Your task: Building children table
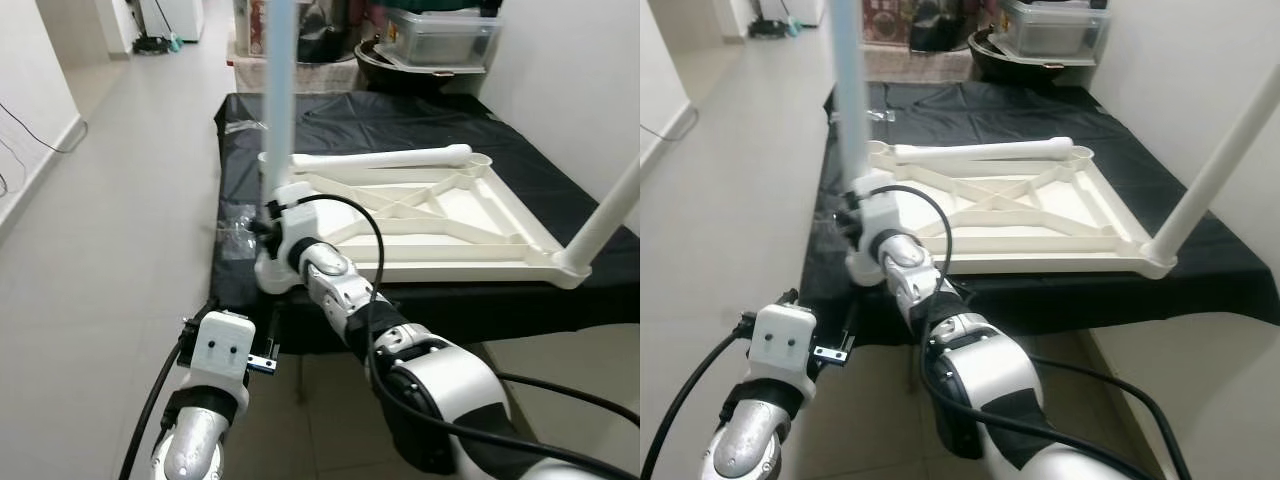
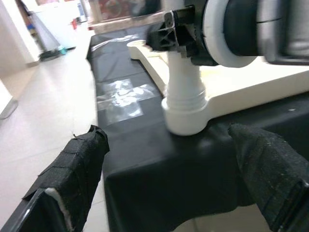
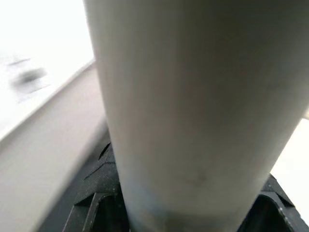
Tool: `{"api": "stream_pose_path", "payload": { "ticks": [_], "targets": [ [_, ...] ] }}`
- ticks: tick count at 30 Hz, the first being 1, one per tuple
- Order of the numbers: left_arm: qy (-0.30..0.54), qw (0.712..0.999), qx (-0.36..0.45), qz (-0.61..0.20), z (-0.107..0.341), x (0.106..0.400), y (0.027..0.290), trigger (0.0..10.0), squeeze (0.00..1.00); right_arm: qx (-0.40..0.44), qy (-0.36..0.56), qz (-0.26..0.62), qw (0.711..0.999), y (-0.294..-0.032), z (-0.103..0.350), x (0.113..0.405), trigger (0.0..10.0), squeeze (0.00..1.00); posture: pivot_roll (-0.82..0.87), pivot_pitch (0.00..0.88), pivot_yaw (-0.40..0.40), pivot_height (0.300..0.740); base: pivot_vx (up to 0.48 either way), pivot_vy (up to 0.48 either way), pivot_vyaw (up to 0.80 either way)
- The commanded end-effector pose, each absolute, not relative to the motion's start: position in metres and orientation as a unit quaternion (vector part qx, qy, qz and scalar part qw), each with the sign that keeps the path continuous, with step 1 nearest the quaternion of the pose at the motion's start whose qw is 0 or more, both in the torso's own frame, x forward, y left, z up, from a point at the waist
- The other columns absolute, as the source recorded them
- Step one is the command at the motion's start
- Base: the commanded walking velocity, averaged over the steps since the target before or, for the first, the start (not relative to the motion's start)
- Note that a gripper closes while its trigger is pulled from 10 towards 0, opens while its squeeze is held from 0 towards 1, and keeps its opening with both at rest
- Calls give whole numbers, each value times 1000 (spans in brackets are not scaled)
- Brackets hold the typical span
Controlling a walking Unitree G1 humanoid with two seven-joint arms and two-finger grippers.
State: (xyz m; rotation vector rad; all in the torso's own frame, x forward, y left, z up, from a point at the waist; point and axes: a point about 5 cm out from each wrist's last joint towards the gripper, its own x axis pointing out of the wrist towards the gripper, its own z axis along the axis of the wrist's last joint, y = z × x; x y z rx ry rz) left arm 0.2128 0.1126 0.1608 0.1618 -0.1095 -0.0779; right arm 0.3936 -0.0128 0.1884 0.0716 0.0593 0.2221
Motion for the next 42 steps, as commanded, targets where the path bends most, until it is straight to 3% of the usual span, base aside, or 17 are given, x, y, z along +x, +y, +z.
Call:
{"api": "stream_pose_path", "payload": {
  "ticks": [1, 8, 9, 10, 11, 13, 14, 15, 17, 18, 21, 23, 32, 33, 34, 36, 42],
  "targets": [
    [-55, 994, 82, -42, 160, 212, 112, 10000, 0, 89, 56, -11, 994, -35, 176, 394, 0, 0, 79, 77, -96, 740, 0, 0, 0],
    [-57, 994, 83, -43, 161, 213, 112, 10000, 0, 119, 72, -34, 990, -16, 171, 385, 0, 0, 86, 76, -93, 740, 0, 0, 0],
    [-57, 994, 82, -42, 161, 213, 112, 10000, 0, 114, 70, -12, 991, -7, 172, 383, 10000, 0, 79, 75, -94, 740, 0, 0, 0],
    [-57, 994, 82, -42, 161, 213, 113, 10000, 0, 107, 67, 3, 992, -2, 172, 381, 10000, 0, 79, 75, -94, 740, 0, 0, 0],
    [-57, 994, 82, -42, 161, 213, 113, 10000, 0, 114, 60, 40, 991, 4, 173, 380, 10000, 878, 79, 75, -94, 740, 0, 0, 0],
    [-57, 994, 82, -42, 161, 213, 113, 10000, 0, 114, 60, 40, 991, 4, 173, 380, 10000, 878, 79, 75, -94, 740, 0, 0, 0],
    [-58, 994, 82, -43, 161, 213, 113, 10000, 0, 107, 47, 52, 992, 4, 176, 380, 10000, 1000, 78, 75, -93, 740, 0, 0, 0],
    [-59, 994, 82, -42, 162, 213, 113, 10000, 0, 96, 9, 84, 992, -3, 183, 385, 10000, 584, 78, 75, -93, 740, 0, 0, 0],
    [-59, 994, 82, -42, 162, 213, 113, 10000, 0, 94, -1, 93, 991, -6, 186, 386, 10000, 584, 78, 75, -93, 740, 0, 0, 0],
    [-60, 994, 82, -42, 162, 213, 113, 10000, 0, 97, -16, 124, 987, -7, 190, 388, 10000, 0, 78, 75, -93, 740, 0, 0, 0],
    [-62, 994, 81, -42, 163, 213, 113, 10000, 0, 66, -41, 181, 980, -9, 197, 389, 10000, 0, 72, 72, -94, 740, 0, 0, 0],
    [-70, 994, 77, -42, 167, 214, 112, 10000, 0, -2, -32, 299, 954, -14, 194, 389, 10000, 0, 66, 72, -93, 740, 0, 0, 0],
    [-71, 993, 80, -44, 167, 215, 111, 10000, 0, -18, 31, 462, 886, -20, 185, 383, 10000, 0, 67, 72, -97, 740, 0, 0, 0],
    [-71, 993, 82, -42, 167, 215, 111, 10000, 0, -29, 56, 554, 830, -10, 183, 373, 10000, 0, 67, 72, -97, 740, 0, 0, 0],
    [-71, 993, 82, -42, 167, 215, 111, 10000, 0, -29, 56, 554, 830, -10, 183, 373, 10000, 0, 67, 72, -97, 740, 0, 0, 0],
    [-71, 993, 82, -41, 167, 215, 112, 10000, 0, -17, 66, 623, 779, -1, 185, 364, 10000, 0, 88, 73, -110, 740, 0, 0, 0],
    [-65, 993, 85, -39, 165, 213, 113, 10000, 0, -64, 67, 651, 753, 15, 184, 357, 10000, 0, 101, 76, -114, 740, 0, 0, 0]
  ]
}}
